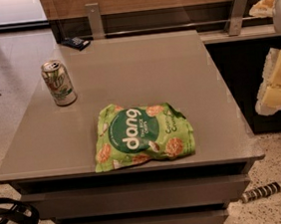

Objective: Move green rice chip bag near rxbar blueberry

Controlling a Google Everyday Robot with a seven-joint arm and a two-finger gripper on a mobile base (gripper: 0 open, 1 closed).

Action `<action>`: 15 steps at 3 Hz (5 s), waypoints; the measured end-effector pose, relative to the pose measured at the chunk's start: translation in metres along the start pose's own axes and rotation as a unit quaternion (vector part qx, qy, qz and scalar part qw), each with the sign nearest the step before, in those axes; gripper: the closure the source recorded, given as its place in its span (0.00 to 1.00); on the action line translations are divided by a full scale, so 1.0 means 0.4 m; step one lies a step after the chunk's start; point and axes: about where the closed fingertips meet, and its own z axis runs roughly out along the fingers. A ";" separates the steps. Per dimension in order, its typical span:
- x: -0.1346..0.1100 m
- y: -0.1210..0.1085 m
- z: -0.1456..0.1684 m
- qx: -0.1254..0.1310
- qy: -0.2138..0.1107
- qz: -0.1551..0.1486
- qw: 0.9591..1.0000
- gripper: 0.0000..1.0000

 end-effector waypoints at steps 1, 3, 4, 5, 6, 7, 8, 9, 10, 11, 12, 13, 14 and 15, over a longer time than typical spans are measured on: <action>0.000 0.000 0.000 0.000 0.000 0.000 1.000 0.00; -0.045 0.037 0.068 -0.028 -0.016 -0.015 0.999 0.00; -0.101 0.078 0.139 -0.043 -0.007 -0.037 0.998 0.00; -0.151 0.114 0.231 -0.061 -0.002 -0.051 0.997 0.00; -0.200 0.138 0.312 -0.075 -0.016 -0.062 0.995 0.00; -0.241 0.152 0.373 -0.089 -0.039 -0.069 0.993 0.00; -0.277 0.175 0.407 -0.099 -0.066 -0.071 0.990 0.00; -0.309 0.206 0.432 -0.110 -0.085 -0.075 0.988 0.00; -0.319 0.225 0.474 -0.117 -0.098 -0.074 0.986 0.00; -0.314 0.218 0.512 -0.120 -0.105 -0.076 0.984 0.17; -0.316 0.219 0.510 -0.119 -0.104 -0.078 0.984 0.42; -0.317 0.220 0.508 -0.118 -0.104 -0.079 0.984 0.64; -0.319 0.220 0.505 -0.118 -0.104 -0.079 0.984 0.88; -0.319 0.220 0.505 -0.118 -0.104 -0.079 0.984 1.00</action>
Offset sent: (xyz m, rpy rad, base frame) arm 0.0015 0.0180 -0.0185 0.0279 0.0379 0.0618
